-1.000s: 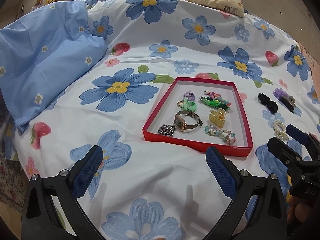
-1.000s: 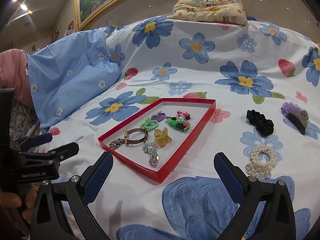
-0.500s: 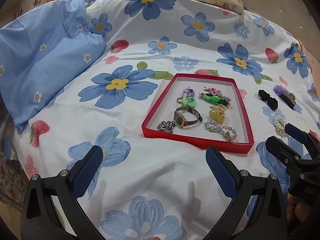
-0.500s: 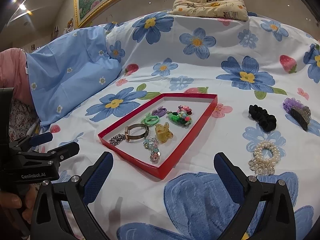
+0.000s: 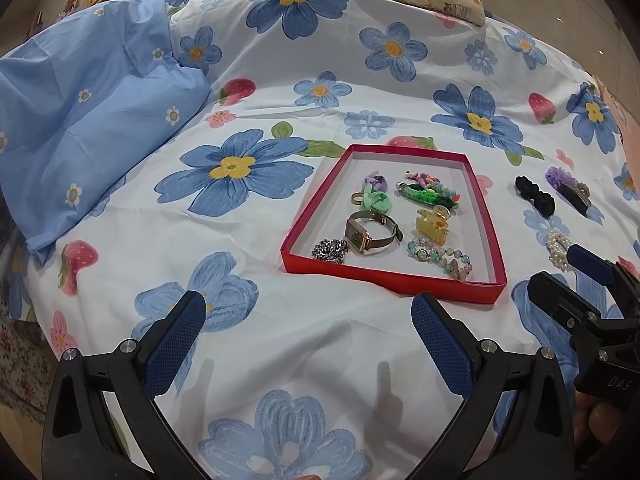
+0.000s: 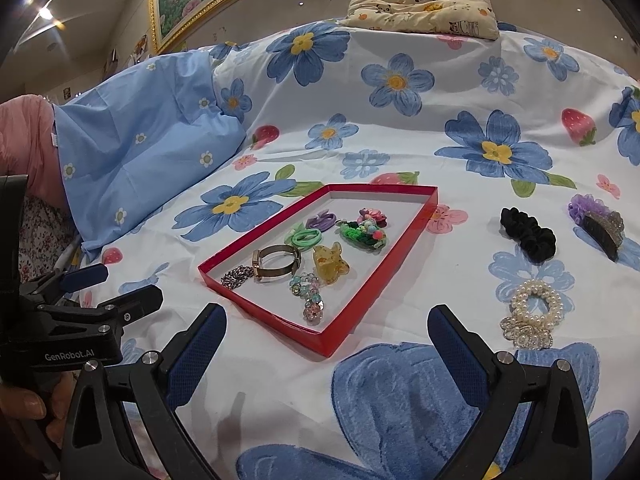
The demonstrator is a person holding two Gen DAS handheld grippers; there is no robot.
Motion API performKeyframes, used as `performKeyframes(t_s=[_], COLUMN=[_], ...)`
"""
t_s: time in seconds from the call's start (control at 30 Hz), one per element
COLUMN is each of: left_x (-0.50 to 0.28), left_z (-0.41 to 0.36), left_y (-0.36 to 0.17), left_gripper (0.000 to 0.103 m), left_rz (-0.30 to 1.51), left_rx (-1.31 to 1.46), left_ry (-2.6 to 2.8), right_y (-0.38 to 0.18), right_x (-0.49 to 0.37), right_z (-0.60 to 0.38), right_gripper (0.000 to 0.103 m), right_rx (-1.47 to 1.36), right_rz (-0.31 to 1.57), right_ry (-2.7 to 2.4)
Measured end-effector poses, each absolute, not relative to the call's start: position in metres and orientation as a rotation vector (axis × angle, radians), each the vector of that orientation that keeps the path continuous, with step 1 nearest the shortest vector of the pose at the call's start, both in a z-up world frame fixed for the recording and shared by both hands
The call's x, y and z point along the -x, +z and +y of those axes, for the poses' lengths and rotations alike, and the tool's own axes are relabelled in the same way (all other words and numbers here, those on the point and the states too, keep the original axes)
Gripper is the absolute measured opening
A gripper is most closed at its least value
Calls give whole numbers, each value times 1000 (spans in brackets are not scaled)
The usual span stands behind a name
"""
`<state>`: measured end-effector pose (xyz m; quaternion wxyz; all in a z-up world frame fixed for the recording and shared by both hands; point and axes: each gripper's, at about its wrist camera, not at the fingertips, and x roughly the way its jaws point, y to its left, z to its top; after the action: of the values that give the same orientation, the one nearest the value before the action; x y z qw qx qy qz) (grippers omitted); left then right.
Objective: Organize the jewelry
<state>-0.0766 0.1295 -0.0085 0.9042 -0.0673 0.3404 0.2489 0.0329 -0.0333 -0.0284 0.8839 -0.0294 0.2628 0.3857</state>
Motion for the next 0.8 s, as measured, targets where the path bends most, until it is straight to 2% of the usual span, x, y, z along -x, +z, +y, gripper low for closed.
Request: performKeyframes(t_s=[0.8], left_x=[76], left_z=[128], left_y=[-12], left_gripper=[103], left_rz=[704], left_rx=[128], left_ry=[516], right_y=[-25], right_x=[-31], right_z=[-32], right_gripper=[102], right_rx=[62], right_rz=[542], right_ry=[808])
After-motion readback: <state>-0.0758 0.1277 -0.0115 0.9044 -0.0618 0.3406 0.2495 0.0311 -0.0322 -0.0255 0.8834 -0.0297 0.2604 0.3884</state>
